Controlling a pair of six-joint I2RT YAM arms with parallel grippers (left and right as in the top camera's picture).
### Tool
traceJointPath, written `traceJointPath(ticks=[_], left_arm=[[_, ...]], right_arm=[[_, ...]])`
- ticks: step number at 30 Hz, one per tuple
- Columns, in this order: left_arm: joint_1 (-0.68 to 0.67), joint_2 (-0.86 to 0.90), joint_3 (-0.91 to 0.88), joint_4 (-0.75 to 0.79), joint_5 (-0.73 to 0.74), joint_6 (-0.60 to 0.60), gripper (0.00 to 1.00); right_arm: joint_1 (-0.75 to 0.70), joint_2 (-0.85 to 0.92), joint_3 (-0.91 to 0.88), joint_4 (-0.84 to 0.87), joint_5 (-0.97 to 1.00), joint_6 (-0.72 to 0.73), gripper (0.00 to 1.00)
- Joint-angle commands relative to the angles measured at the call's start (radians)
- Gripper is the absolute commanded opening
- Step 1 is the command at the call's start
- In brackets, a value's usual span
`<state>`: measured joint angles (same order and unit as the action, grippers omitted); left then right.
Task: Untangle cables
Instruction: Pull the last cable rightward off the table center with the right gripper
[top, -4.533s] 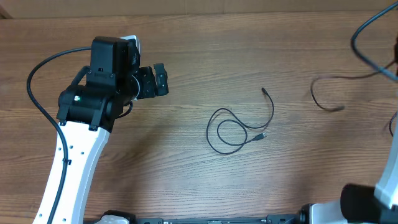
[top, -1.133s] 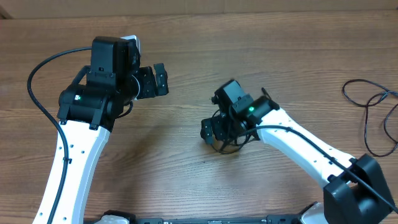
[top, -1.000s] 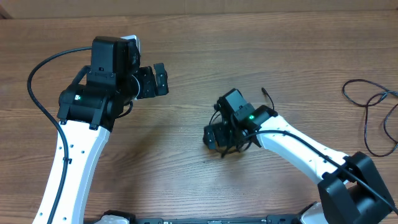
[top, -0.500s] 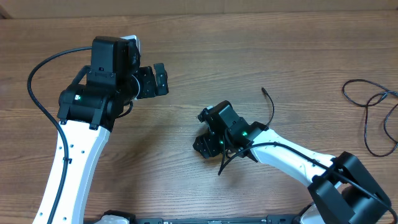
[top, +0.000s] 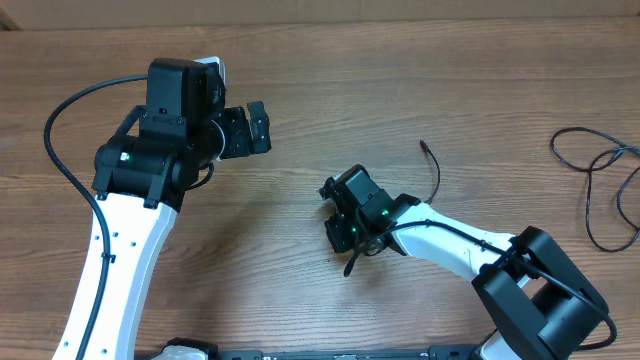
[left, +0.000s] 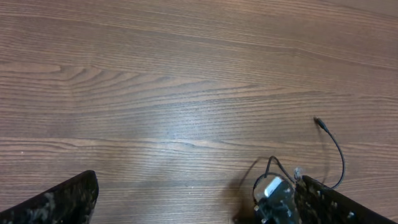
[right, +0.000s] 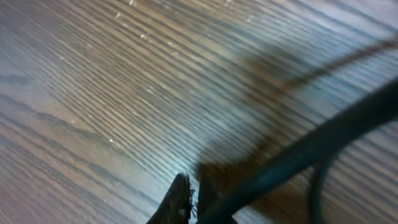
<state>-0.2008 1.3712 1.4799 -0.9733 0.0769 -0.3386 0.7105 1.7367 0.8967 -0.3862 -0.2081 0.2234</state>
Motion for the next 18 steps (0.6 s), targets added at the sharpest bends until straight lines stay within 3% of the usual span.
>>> traceJointPath(ticks=[1,5,8,18], left_arm=[[0.004,0.002,0.02,0.001,-0.006,-0.009,1.0],[0.003,0.002,0.02,0.002,-0.006,-0.009,1.0],[0.004,0.002,0.02,0.001,-0.006,-0.009,1.0],[0.004,0.001,0.02,0.001,-0.006,-0.009,1.0]], right_arm=[[-0.027,-0.1,0.138,-0.113,0.179,0.009,0.04],[-0.076,-0.18,0.344,-0.304,0.533,0.008,0.04],[-0.137,-0.213,0.447,-0.322,0.69,0.008,0.04],[-0.493,-0.23,0.653,-0.188,0.723,0.008,0.04]])
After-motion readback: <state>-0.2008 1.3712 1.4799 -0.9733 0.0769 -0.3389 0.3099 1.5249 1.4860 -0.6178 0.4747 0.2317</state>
